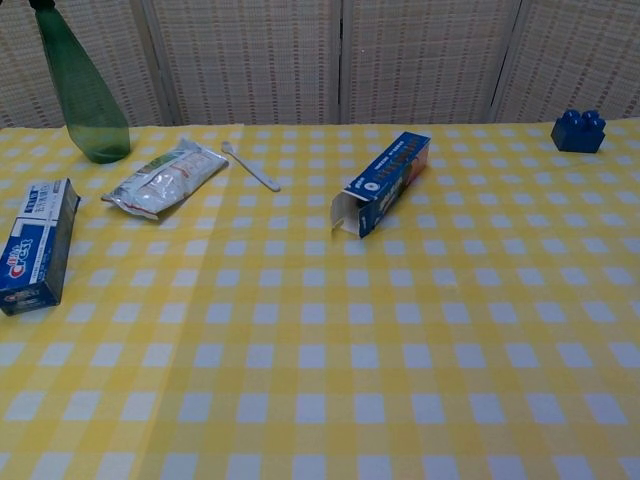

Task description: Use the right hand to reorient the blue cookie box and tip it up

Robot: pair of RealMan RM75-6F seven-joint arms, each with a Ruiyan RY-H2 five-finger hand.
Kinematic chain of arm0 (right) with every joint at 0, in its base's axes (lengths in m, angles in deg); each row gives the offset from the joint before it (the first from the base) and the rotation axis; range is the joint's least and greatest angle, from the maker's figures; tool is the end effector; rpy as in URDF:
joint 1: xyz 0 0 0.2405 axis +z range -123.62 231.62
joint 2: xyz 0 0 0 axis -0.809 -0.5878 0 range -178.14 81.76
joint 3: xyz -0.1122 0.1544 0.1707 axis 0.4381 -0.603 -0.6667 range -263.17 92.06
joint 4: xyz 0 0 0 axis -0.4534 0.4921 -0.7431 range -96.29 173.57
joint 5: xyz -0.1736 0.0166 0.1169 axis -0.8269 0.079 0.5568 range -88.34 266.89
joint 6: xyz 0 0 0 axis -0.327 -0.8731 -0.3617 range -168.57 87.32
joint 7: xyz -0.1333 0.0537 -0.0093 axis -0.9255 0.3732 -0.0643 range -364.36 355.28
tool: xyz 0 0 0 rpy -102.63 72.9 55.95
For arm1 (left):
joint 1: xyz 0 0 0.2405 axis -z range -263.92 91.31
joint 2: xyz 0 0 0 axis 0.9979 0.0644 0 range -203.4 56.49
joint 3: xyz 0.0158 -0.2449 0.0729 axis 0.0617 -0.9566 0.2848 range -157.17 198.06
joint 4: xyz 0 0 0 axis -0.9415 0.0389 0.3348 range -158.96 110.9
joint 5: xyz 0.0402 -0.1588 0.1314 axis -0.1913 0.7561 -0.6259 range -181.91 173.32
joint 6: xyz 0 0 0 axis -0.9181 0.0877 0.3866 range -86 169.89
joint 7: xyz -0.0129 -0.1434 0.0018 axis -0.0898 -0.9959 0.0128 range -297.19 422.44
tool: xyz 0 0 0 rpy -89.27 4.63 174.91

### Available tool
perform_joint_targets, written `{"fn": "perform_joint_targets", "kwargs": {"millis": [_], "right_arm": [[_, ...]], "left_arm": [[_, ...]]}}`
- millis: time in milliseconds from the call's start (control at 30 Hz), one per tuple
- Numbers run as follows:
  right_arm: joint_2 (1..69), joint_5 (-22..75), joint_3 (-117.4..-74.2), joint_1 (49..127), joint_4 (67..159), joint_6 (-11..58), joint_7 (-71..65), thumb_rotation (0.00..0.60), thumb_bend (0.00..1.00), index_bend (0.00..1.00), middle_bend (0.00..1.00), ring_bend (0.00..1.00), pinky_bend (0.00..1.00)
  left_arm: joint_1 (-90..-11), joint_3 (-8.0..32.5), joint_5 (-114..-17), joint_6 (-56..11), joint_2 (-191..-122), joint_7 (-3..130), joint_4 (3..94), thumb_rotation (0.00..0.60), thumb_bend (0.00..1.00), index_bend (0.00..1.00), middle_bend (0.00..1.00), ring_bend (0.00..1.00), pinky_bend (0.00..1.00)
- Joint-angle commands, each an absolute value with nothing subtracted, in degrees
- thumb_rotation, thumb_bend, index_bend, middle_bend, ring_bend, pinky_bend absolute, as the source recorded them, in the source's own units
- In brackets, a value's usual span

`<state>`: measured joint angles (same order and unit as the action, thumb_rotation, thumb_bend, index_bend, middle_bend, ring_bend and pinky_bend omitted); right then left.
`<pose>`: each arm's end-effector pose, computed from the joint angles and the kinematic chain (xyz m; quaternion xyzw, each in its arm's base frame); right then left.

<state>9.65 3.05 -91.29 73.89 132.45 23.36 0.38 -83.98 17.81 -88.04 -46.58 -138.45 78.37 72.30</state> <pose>-0.2727 -0.2644 0.1526 0.6979 -0.3911 0.3563 0.4827 -0.3059 0.1654 0.1575 -0.5996 -0.3386 -0.3234 0.6490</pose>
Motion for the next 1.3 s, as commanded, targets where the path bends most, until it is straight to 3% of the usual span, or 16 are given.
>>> {"fn": "perform_joint_targets", "kwargs": {"millis": [33,333,533,1300], "right_arm": [[9.7,4.7,-94.4,81.0,131.9,15.4,-1.3,0.600,0.27,0.20,0.24,0.14,0.16],[18.0,10.2,-98.9,95.5,122.9,0.6,-5.0,0.600,0.26,0.09,0.19,0.14,0.16],[26.1,13.0,-99.2,103.6,113.4,-6.5,-9.7,0.600,0.12,0.00,0.07,0.04,0.16],[48.4,21.0,-96.6,121.1,84.2,-19.9,-19.4,0.600,0.16,0.00,0.06,0.02,0.16]], "left_arm": [[-84.1,17.9,-88.1,-46.8,-138.5,78.3,72.2,0.600,0.32,0.18,0.00,0.00,0.00],[-85.0,18.0,-88.4,-48.1,-138.1,78.1,72.4,0.600,0.32,0.18,0.00,0.00,0.00],[-85.5,17.9,-88.0,-48.6,-137.9,77.7,72.5,0.600,0.32,0.18,0.00,0.00,0.00],[-88.2,18.1,-86.7,-50.6,-137.3,75.4,71.2,0.600,0.32,0.18,0.00,0.00,0.00]]}}
